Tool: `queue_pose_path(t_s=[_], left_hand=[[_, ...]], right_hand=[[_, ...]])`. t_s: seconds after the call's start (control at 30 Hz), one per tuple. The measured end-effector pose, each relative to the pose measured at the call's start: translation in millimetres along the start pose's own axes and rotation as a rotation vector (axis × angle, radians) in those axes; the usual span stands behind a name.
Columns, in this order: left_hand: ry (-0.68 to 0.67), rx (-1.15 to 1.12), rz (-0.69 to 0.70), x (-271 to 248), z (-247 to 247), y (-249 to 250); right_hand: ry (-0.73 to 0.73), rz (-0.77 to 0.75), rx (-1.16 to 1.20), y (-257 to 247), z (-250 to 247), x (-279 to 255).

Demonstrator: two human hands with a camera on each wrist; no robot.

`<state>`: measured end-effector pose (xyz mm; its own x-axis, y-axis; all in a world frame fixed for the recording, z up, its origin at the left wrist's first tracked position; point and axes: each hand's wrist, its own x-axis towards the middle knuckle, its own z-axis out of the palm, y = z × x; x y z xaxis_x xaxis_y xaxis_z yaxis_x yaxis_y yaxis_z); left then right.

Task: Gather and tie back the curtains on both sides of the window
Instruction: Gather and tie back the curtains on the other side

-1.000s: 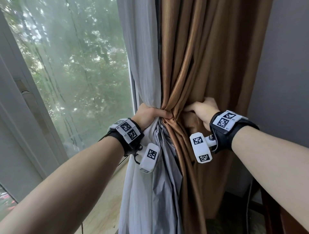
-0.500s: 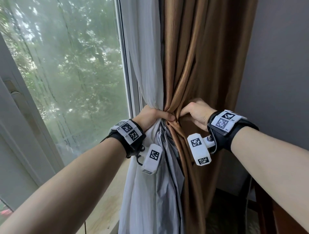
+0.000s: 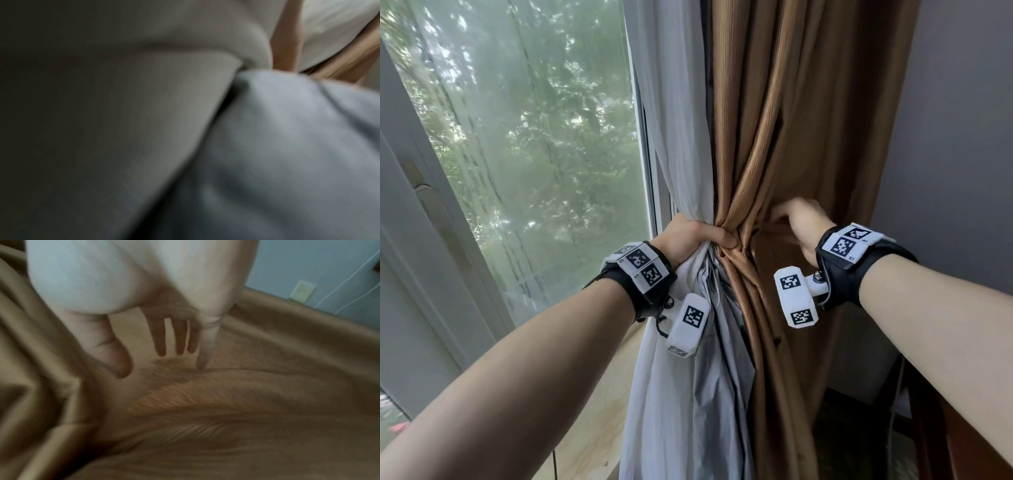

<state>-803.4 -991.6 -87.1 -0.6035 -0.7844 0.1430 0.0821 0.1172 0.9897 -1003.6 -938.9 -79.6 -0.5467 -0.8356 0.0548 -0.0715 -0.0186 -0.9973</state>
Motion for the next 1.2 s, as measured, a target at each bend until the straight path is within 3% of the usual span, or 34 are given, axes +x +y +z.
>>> queue_pose_path(t_s=[0.2, 0.37, 0.7, 0.97, 1.2], left_hand=[[-0.114, -0.041, -0.031, -4.4, -1.7, 0.5], [-0.152, -0.065, -0.067, -4.6, -7.7, 0.5], [-0.167, -0.071, -0.058, -1.2, -10.2, 1.2], [-0.142, -0.060, -0.041, -1.1, -12.0, 4.7], [-0.196, -0.094, -0.101, -6.5, -12.7, 5.5]], right_hand=[[-0.237, 0.090, 0.051, 9.8, 19.4, -8.8], [-0.313, 0.142, 0.129, 20.1, 29.7, 6.9], [-0.323, 0.169, 0.098, 31.7, 31.6, 38.8], [-0.373, 0.128, 0.056, 8.9, 30.5, 5.3], [-0.424, 0.228, 0.107, 1.7, 24.1, -1.3]])
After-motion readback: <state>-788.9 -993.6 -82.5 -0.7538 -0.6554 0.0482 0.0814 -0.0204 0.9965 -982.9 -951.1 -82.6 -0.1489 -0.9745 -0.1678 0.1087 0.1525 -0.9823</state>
